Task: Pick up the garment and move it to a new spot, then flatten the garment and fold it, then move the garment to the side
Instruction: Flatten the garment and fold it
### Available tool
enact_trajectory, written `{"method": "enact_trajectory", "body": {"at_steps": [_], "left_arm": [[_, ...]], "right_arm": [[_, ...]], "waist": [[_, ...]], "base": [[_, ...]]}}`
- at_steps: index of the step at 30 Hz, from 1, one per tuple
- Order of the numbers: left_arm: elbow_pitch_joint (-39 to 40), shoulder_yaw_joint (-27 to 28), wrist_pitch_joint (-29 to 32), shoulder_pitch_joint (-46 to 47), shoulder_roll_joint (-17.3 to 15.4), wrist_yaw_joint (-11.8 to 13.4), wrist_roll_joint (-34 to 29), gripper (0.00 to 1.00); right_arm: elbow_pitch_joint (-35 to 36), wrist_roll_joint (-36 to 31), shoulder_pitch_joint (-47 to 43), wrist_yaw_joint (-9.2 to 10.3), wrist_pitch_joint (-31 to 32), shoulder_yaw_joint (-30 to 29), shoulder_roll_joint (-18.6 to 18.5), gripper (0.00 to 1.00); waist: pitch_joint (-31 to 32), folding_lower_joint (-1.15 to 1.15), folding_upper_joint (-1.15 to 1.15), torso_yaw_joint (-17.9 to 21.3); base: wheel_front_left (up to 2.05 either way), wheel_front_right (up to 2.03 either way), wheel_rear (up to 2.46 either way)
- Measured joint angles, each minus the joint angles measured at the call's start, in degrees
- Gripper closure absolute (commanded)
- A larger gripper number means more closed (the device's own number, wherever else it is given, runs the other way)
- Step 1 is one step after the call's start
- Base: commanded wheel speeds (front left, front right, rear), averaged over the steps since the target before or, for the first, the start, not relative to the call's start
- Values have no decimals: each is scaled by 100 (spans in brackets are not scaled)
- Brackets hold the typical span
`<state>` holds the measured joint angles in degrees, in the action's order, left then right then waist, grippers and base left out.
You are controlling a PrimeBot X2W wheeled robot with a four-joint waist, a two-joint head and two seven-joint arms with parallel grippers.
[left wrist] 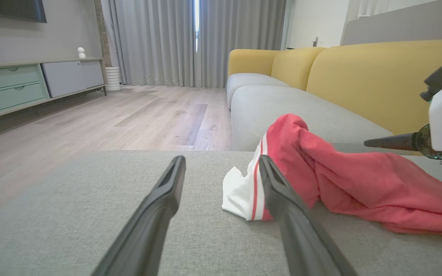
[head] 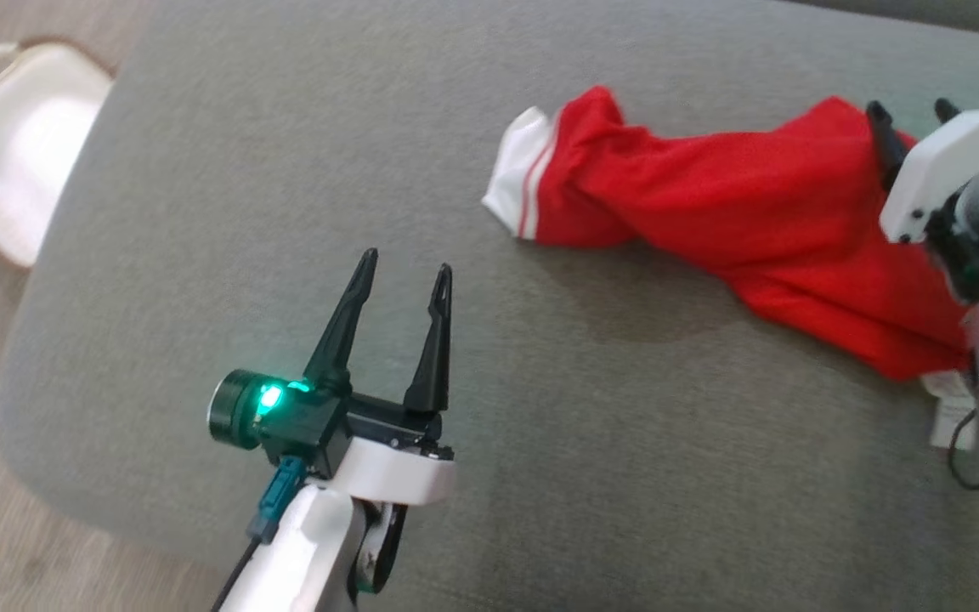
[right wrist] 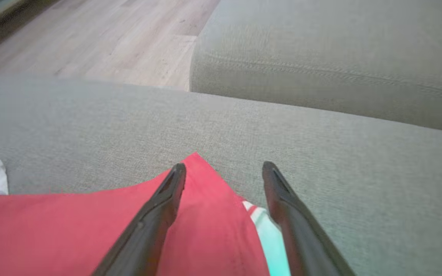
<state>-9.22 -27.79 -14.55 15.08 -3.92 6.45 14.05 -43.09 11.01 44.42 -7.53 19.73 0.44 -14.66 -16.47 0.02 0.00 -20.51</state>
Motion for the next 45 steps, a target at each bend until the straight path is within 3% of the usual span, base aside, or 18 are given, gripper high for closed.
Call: {"method": "enact_trajectory", "body": {"at_steps": [14,15,16,17,18,24,36,41,45], "left_arm": [[-92,-47,-8,127,115,-141,10,0],[-87,-57,-8,149,118,-140,18,0],[-87,-68,-8,163,119,-134,18,0],[-89,-77,-8,165,120,-133,19,0],[-91,-88,-8,166,120,-133,19,0],[-159,-118,-8,242,124,-91,19,0],[-243,55,-9,201,126,-96,8,0],[-242,324,-9,-16,125,-97,-3,0],[-238,539,-9,-246,123,-103,-70,0]], "right_arm": [[-1140,254,798,0,499,1306,-608,0],[-1161,293,839,0,497,1377,-609,22],[-1183,356,869,0,486,1440,-609,22],[-1205,441,889,0,432,1490,-608,82],[-1221,516,896,0,367,1545,-608,100],[-1328,770,898,0,-313,1673,-610,100],[-1162,757,2027,0,-3149,1251,-492,100],[-548,694,2008,0,-3410,1236,-127,100],[692,447,1398,0,-3444,1221,-26,100]], "waist": [[-387,-1,0,-456],[-401,-1,0,-457],[-412,-1,0,-455],[-419,-1,0,-448],[-425,-1,0,-439],[-373,-1,0,-334],[113,-2,0,-3],[382,-2,0,250],[615,-2,0,539]], "base": [[0,0,0],[0,0,0],[0,0,0],[0,0,0],[0,0,0],[0,0,0],[0,0,0],[0,0,0],[0,0,0]]}}
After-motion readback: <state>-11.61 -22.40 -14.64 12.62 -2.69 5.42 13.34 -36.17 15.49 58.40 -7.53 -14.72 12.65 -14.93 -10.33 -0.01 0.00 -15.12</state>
